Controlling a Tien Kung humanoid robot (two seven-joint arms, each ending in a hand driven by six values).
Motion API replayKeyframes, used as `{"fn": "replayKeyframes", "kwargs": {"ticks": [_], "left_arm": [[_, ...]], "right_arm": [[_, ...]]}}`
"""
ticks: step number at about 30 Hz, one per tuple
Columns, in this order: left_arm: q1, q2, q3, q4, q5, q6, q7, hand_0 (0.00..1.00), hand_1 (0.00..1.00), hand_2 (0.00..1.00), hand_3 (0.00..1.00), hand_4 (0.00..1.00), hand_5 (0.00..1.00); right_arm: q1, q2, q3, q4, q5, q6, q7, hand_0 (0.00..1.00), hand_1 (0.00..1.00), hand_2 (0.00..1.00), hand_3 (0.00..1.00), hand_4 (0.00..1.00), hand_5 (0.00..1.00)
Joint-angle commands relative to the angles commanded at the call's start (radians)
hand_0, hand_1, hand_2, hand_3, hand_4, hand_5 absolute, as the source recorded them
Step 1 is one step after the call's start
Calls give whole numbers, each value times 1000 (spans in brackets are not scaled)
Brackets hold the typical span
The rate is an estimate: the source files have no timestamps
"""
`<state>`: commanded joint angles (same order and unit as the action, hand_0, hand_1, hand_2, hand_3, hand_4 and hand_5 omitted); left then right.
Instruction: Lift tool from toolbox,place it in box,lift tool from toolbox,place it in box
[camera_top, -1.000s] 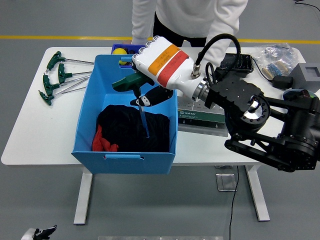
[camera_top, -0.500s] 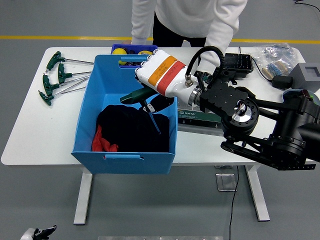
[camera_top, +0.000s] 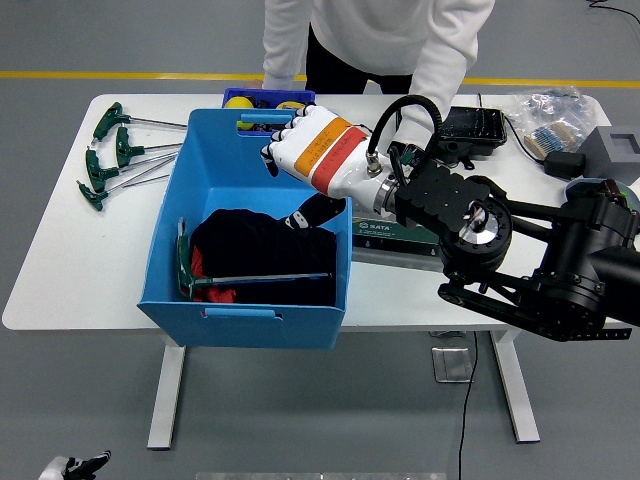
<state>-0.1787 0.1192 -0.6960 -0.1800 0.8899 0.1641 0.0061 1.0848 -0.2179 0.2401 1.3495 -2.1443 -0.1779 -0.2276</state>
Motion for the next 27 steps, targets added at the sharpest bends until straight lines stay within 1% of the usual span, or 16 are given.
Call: {"fn": "replayKeyframes", "kwargs": {"ticks": [5, 7, 8, 9, 13, 14, 16, 18, 19, 20, 22, 24, 25, 26, 27], "left_arm": [[-2, 0, 4, 0, -5, 0, -1, 739, 751, 727, 671, 690, 623], [-4, 0, 7, 0, -9, 0, -2, 739, 751, 727, 671, 690, 623], [-5, 0, 9, 0, -12, 0, -2, 739, 751, 727, 670, 689, 622], [-5, 0, 12, 0, -16, 1, -3, 739, 751, 727, 670, 689, 622], [-7, 0, 15, 0, -24, 2, -5, 739, 751, 727, 670, 689, 622], [-7, -1, 16, 0, -26, 2, -5, 738, 749, 727, 670, 689, 621], [-8, 0, 17, 0, -27, 2, -5, 738, 749, 727, 670, 689, 621], [-7, -1, 15, 0, -25, 2, -4, 738, 749, 727, 670, 689, 621], [-7, -1, 15, 0, -24, 1, -4, 738, 749, 727, 670, 689, 621], [-7, -1, 15, 0, -23, 1, -4, 738, 748, 727, 670, 689, 620], [-7, -2, 17, 0, -24, 1, -3, 738, 748, 727, 670, 689, 620], [-7, -2, 20, 0, -25, 0, -3, 738, 748, 727, 670, 689, 620], [-8, -3, 21, 0, -26, 0, -2, 738, 748, 727, 670, 689, 620], [-9, -4, 22, 0, -26, 0, -2, 739, 748, 727, 670, 689, 621], [-10, -4, 23, 0, -26, 0, -2, 739, 748, 727, 670, 689, 621]], "right_arm": [[-5, -7, 12, -10, 2, 12, 2, 582, 522, 581, 499, 998, 543], [-5, -13, 23, -21, 0, 26, 1, 582, 522, 581, 499, 998, 543], [-5, -16, 28, -26, -2, 31, 1, 589, 544, 611, 504, 998, 567], [-5, -20, 34, -32, -5, 36, 1, 589, 544, 611, 504, 998, 567], [-2, -35, 57, -69, -29, 46, 18, 589, 544, 611, 504, 998, 567], [0, -38, 61, -85, -35, 44, 27, 624, 587, 652, 509, 998, 575], [3, -41, 60, -106, -39, 37, 42, 624, 587, 652, 509, 998, 575], [7, -40, 51, -140, -35, 20, 82, 624, 587, 652, 509, 998, 575], [7, -37, 46, -161, -27, 7, 115, 624, 587, 652, 509, 998, 575], [7, -34, 43, -177, -20, -4, 139, 691, 620, 667, 494, 998, 572], [6, -20, 28, -236, 0, -47, 220, 691, 620, 667, 494, 998, 572], [6, -8, 17, -274, 11, -69, 261, 691, 620, 667, 494, 998, 572], [8, 5, 5, -308, 24, -86, 292, 691, 620, 667, 494, 998, 572], [8, 9, 0, -324, 29, -91, 303, 713, 631, 679, 489, 998, 575], [10, 16, -7, -345, 37, -98, 320, 713, 631, 679, 489, 998, 575]]}}
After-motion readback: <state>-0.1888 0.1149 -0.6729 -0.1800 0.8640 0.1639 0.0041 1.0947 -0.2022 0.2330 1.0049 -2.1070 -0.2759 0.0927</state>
